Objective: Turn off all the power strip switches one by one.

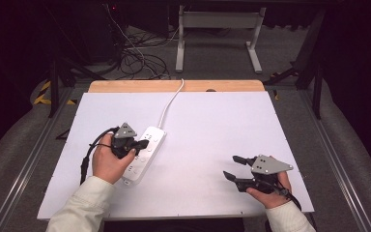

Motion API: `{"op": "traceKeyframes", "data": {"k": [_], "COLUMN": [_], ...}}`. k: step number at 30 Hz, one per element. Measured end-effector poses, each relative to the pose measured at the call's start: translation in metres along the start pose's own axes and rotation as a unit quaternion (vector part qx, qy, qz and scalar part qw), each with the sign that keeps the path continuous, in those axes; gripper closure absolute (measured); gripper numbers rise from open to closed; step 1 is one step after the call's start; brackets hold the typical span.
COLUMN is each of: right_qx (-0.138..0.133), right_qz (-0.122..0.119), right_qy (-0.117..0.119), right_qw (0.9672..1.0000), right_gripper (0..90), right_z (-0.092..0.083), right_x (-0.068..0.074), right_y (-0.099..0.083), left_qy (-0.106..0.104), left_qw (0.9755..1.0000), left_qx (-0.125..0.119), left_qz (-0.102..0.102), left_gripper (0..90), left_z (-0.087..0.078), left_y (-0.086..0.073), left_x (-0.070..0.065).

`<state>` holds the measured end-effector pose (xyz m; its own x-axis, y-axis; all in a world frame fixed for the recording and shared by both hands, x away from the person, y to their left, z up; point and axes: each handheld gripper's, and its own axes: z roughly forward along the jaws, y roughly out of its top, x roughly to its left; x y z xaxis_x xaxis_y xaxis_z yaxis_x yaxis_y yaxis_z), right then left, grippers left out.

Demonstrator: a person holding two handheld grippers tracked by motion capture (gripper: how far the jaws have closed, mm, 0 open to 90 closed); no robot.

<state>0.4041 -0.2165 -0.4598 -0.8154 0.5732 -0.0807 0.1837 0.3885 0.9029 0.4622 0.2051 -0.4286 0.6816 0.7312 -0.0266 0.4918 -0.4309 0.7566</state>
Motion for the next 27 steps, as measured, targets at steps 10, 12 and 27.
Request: {"op": "traceKeyframes", "data": {"k": [10,12,27], "right_qx": [0.001,-0.001,0.001], "right_qz": [0.003,0.002,0.001], "right_qy": [0.003,0.001,0.001], "right_qw": [1.0,1.0,1.0], "right_gripper": [38.6,38.6,38.5], "right_z": [0.0,0.0,0.001], "right_x": [-0.001,-0.001,-0.001], "right_y": [-0.001,-0.001,-0.001], "left_qy": [0.005,0.008,0.004], "left_qw": [0.9998,0.9998,0.9992], "left_qx": [0.021,0.019,0.039], "left_qz": [0.0,0.003,0.011], "left_gripper": [90.0,90.0,90.0], "left_z": [0.02,0.019,0.025], "left_y": [0.002,0.001,0.0], "left_x": [0.006,0.006,0.007]}}
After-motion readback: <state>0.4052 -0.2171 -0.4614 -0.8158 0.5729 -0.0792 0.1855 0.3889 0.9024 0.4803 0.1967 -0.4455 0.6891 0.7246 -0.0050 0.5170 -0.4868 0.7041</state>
